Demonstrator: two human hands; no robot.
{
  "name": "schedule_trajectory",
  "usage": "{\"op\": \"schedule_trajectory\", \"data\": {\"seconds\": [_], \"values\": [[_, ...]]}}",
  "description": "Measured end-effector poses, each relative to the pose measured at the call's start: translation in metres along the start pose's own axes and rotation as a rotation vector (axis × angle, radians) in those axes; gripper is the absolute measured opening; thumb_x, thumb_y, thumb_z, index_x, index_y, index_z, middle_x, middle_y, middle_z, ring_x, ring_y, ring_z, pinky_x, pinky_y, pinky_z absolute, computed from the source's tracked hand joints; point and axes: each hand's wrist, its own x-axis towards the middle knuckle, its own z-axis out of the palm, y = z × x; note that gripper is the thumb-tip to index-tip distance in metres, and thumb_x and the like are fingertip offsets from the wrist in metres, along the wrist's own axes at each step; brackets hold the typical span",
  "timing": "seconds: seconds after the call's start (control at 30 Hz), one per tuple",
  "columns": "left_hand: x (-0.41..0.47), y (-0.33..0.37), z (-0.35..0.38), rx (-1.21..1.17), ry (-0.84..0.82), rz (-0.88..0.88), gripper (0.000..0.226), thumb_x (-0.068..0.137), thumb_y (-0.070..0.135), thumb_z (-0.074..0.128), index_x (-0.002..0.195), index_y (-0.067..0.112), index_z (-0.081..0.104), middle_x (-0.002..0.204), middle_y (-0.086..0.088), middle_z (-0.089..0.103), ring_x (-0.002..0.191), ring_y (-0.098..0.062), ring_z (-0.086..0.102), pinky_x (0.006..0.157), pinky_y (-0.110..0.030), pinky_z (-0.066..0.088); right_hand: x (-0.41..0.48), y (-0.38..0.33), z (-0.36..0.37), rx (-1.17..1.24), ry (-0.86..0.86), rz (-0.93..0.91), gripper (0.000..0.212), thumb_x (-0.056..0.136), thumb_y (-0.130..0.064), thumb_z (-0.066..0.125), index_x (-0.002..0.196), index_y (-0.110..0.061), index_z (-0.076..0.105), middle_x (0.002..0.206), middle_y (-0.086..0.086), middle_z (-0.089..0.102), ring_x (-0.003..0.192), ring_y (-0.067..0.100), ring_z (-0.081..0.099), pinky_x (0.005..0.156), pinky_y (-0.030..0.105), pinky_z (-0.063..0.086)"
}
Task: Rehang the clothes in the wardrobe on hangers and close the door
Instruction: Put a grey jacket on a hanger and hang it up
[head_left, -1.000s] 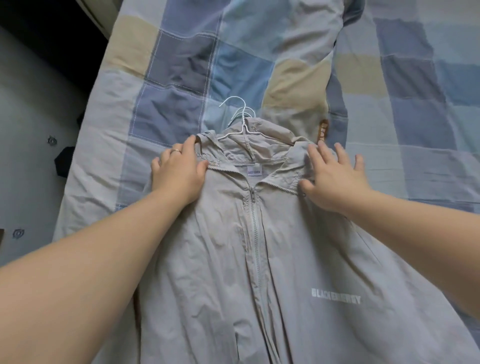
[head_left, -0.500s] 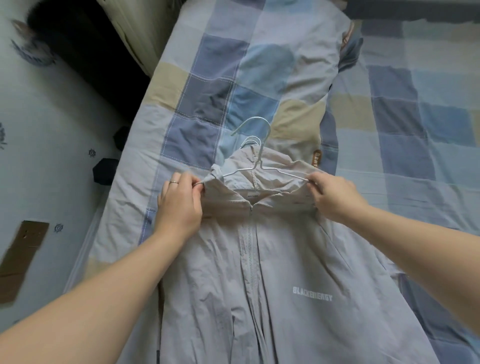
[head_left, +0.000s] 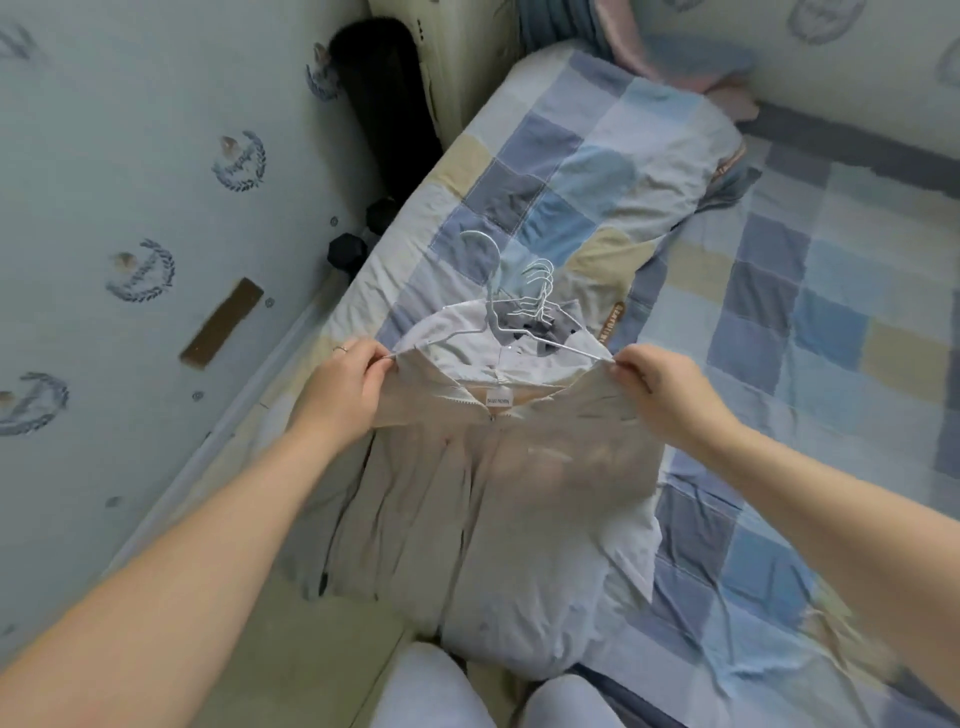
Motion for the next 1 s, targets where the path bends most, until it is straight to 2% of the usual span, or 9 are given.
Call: {"op": "schedule_trajectory", "data": {"seconds": [0.1,0.33,0.47,0.6,0.73,0.9,1.0], "values": [[-0.061,0.013,-0.034,-0.015,0.081,-0.045,0.011,0.100,0.017,0.052,0.095,0.016,0.062,0.093,0.000,0.058,0.088,-0.024,0.056,0.073,-0.038,0.045,-0.030,-0.033,-0.023,-0.004,-0.002,-0.117,0.016,0.100,-0.022,0.053,0.091,-0.011,0.062,0.088,0.003,0.059,0.084,0.029,0.055,0.074,0.045,0.048],[-0.168,0.023,-0.088,-0.014,0.199,-0.155,0.012,0.102,0.021,0.050,0.095,0.018,0.060,0.093,0.000,0.057,0.084,-0.021,0.056,0.070,-0.037,0.044,-0.082,-0.096,-0.038,-0.039,-0.020,-0.310,0.013,0.098,-0.020,0.055,0.086,-0.022,0.058,0.082,-0.006,0.052,0.082,0.024,0.052,0.075,0.046,0.049],[-0.228,0.015,-0.115,-0.014,0.275,-0.192,0.013,0.102,0.025,0.050,0.094,0.022,0.059,0.092,0.003,0.056,0.082,-0.018,0.056,0.069,-0.032,0.040,-0.115,-0.134,-0.032,-0.067,-0.033,-0.417,0.012,0.098,-0.020,0.056,0.090,-0.014,0.064,0.084,-0.005,0.055,0.085,0.027,0.057,0.078,0.043,0.048],[-0.308,0.004,-0.146,-0.006,0.367,-0.206,0.012,0.101,0.023,0.052,0.095,0.018,0.062,0.092,0.002,0.058,0.084,-0.020,0.057,0.073,-0.034,0.043,-0.165,-0.181,-0.018,-0.082,-0.028,-0.492,0.016,0.099,-0.024,0.054,0.083,-0.027,0.054,0.083,-0.008,0.053,0.085,0.025,0.055,0.075,0.041,0.046],[-0.401,-0.009,-0.171,-0.010,0.448,-0.220,0.012,0.100,0.020,0.054,0.095,0.015,0.063,0.091,0.001,0.060,0.087,-0.021,0.056,0.077,-0.036,0.045,-0.231,-0.228,0.001,-0.057,0.011,-0.548,0.013,0.099,-0.020,0.055,0.090,-0.015,0.063,0.089,-0.003,0.060,0.086,0.024,0.055,0.076,0.040,0.046],[-0.515,-0.026,-0.190,-0.023,0.519,-0.231,0.014,0.101,0.018,0.052,0.096,0.013,0.064,0.096,-0.001,0.062,0.090,-0.020,0.056,0.079,-0.036,0.046,-0.330,-0.274,0.028,-0.059,0.086,-0.620,0.015,0.099,-0.023,0.054,0.092,-0.015,0.065,0.090,-0.007,0.059,0.088,0.020,0.053,0.075,0.040,0.047],[-0.577,-0.027,-0.199,-0.028,0.548,-0.233,0.013,0.101,0.018,0.052,0.095,0.014,0.063,0.094,0.000,0.061,0.088,-0.019,0.056,0.078,-0.034,0.045,-0.382,-0.293,0.041,-0.064,0.118,-0.654,0.013,0.098,-0.020,0.057,0.092,-0.012,0.066,0.088,-0.002,0.060,0.087,0.023,0.053,0.076,0.036,0.043]]}}
